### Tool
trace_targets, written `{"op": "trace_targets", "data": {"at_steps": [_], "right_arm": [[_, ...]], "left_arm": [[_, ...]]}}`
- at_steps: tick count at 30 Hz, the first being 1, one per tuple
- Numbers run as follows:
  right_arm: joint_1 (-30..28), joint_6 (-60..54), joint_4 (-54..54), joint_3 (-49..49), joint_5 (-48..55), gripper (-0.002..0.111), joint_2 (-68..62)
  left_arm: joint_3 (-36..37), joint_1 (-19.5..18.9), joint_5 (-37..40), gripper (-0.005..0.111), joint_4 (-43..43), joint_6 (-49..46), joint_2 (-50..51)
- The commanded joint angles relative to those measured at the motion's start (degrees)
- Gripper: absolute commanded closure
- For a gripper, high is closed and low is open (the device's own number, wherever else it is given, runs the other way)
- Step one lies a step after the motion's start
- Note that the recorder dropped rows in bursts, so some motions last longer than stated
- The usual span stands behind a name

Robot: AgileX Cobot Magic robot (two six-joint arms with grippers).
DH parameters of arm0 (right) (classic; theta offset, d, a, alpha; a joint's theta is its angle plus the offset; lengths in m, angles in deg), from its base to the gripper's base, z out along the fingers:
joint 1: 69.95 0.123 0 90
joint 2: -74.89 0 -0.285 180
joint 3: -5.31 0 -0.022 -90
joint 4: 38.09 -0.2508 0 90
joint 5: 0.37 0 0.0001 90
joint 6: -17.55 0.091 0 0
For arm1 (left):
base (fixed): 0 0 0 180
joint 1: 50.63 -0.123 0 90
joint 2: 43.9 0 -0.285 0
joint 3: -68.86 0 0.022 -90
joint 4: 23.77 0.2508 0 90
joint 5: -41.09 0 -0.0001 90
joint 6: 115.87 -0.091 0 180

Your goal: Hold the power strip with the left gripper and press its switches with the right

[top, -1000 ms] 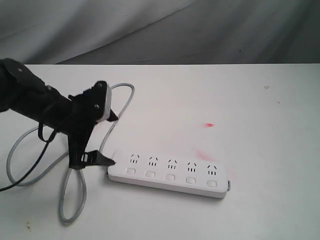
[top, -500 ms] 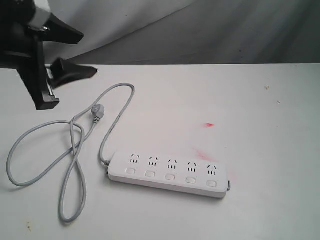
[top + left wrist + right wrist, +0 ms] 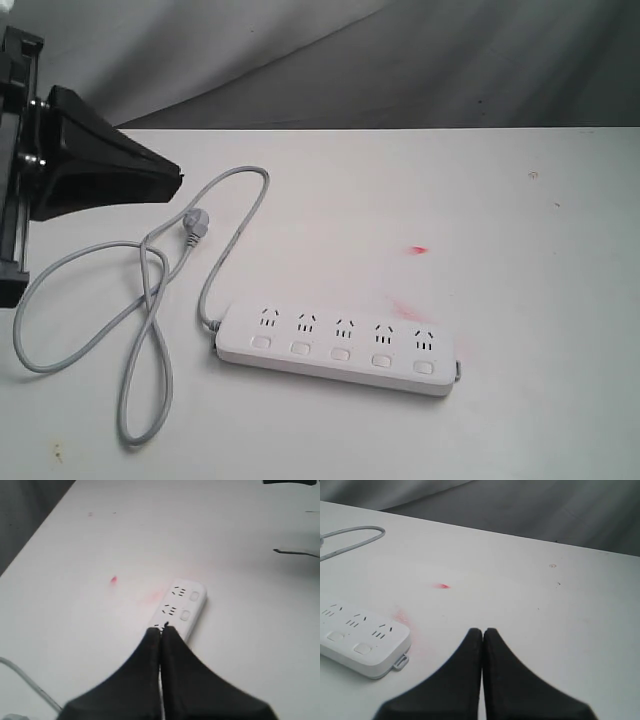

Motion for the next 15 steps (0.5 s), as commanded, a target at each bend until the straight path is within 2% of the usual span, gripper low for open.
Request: {"op": "trace_targets", "data": {"at_steps": [1, 8, 12, 15], "right_arm": [[-0.4, 0.0, 0.7, 0.2, -0.2, 0.108, 0.2], [-0.4, 0.0, 0.7, 0.2, -0.2, 0.108, 0.2], [-0.4, 0.0, 0.7, 0.2, -0.2, 0.108, 0.2], [-0.4, 0.0, 0.7, 0.2, -0.2, 0.108, 0.2]], "left_arm": [[-0.1, 0.0, 1.0, 0.107, 0.9, 1.0, -0.4], [0.6, 0.2, -6.8, 0.107, 3.1, 2.8, -1.8], [5.7, 0.2, -16.1, 0.107, 2.5, 11.3, -8.4], [12.3, 0.2, -25.9, 0.107, 2.5, 11.4, -15.4]]}}
